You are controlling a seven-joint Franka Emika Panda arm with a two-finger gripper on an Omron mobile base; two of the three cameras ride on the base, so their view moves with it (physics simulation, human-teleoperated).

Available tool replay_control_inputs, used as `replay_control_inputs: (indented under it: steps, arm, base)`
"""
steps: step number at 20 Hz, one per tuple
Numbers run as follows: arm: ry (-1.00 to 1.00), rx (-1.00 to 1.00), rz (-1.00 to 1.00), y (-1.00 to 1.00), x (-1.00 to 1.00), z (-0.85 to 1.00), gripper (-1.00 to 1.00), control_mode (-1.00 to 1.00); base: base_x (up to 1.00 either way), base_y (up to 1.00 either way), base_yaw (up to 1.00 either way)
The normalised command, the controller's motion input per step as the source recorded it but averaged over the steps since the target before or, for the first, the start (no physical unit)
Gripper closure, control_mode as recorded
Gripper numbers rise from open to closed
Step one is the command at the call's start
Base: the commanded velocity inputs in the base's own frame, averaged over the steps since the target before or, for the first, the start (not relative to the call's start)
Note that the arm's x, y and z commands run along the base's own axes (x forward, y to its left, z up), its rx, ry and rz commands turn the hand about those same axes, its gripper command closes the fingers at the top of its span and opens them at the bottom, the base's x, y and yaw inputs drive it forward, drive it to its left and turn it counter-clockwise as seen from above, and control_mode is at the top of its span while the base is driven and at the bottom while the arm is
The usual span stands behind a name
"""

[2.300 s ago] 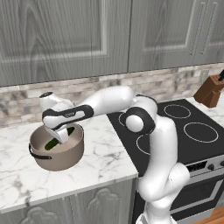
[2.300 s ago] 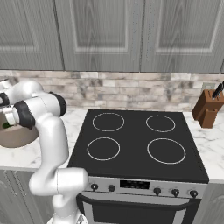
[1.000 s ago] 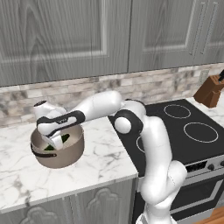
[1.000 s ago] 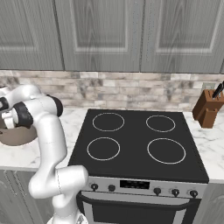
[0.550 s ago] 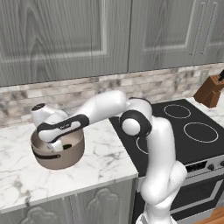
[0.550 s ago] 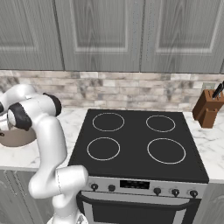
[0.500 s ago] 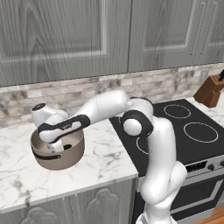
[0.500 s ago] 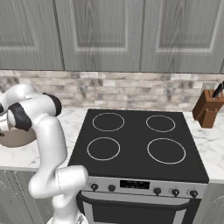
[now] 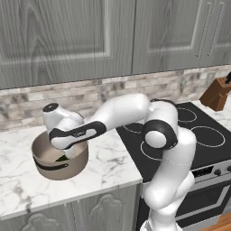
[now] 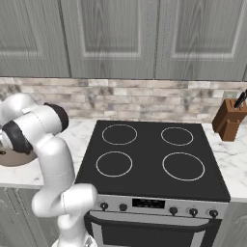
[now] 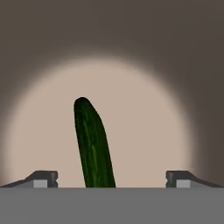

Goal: Turn on the sink faucet. Then move the cucumber from the counter to the sink. Turn off the sink. Move the vegetable from the sink to the pot next to the stove. Finally move the pot to the rear left burner.

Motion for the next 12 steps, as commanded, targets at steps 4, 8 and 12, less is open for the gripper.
replay_control_inputs:
  steps: [4, 8, 12]
  arm:
    - [-0.08, 0.08, -0.09, -0.18, -0.19, 0.43, -1.00, -1.00]
    - [-0.06, 0.07, -0.09, -0.09, -0.10, 0.45, -1.00, -1.00]
    - [-0.04, 0.07, -0.09, -0.05, -0.10, 0.45, -1.00, -1.00]
  base:
    - [0.00, 0.00, 0.00]
    - [0.00, 0.00, 0.00]
    - [0.00, 0.00, 0.00]
